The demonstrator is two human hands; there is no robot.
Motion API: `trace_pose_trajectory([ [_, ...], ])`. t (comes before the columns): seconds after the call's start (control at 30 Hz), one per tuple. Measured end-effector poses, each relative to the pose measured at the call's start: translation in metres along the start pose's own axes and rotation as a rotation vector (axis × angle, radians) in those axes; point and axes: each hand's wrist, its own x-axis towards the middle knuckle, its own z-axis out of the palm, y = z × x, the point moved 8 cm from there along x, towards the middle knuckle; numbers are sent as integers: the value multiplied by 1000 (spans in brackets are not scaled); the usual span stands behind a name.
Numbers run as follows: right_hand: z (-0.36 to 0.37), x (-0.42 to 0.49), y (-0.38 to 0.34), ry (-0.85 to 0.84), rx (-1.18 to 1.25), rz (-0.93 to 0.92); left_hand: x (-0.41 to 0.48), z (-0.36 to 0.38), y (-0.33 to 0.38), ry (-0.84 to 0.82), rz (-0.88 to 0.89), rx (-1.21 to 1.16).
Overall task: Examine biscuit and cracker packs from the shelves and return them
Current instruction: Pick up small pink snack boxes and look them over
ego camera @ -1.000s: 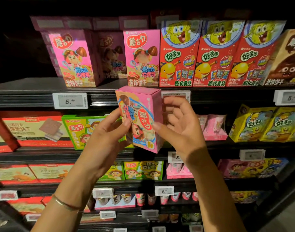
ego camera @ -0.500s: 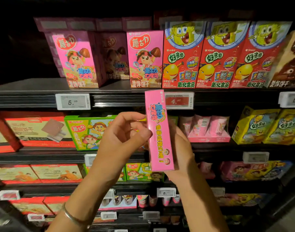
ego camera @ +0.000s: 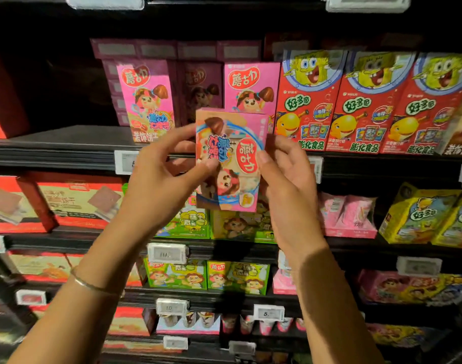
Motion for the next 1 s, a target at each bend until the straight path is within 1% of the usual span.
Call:
trace_pose_trajectory([
  [0.07, 15, 16, -17, -43, -172, -107, 19, -17, 14, 67, 91, 167],
  [0.1, 23, 24, -25, -59, -254, -156, 27, -21, 23, 60, 146, 254],
  [0.2, 44, 46, -43, -110, -427, -258, 46, -23, 48, -60, 274, 459],
  [0.27, 50, 60, -48, -114, -522, -292, 60, -28, 59, -55, 275, 614],
  [0.37, 48, 73, -58, -44, -559, -360, 76, -36, 73, -70, 282, 779],
  [0.43, 44, 74, -70, 35, -594, -455, 83, -39, 82, -65, 331, 897],
  [0.47, 44, 73, -76, 71, -651, -510, 86, -41, 85, -48, 353, 941],
  [0.53, 48, 72, -86, 109, -806, -600, 94, -43, 87, -39, 357, 955],
  [0.6, 55, 78, -86, 88, -947, -593, 101, -42, 80, -73, 320, 926],
  [0.7, 65, 90, -71, -21, -1070, -460, 109, -41, 67, -98, 269, 860],
  [0.77, 69, 92, -63, -61, -1125, -412, 112, -39, 60, -96, 273, 835],
  [0.83, 72, 91, -61, -65, -1152, -428, 116, -37, 55, -81, 302, 900],
  [0.9, 73, 90, -61, -42, -1163, -457, 122, -38, 52, -47, 331, 1030],
  [1.0, 72, 92, -65, 15, -1186, -493, 129, -43, 47, 4, 318, 1176],
])
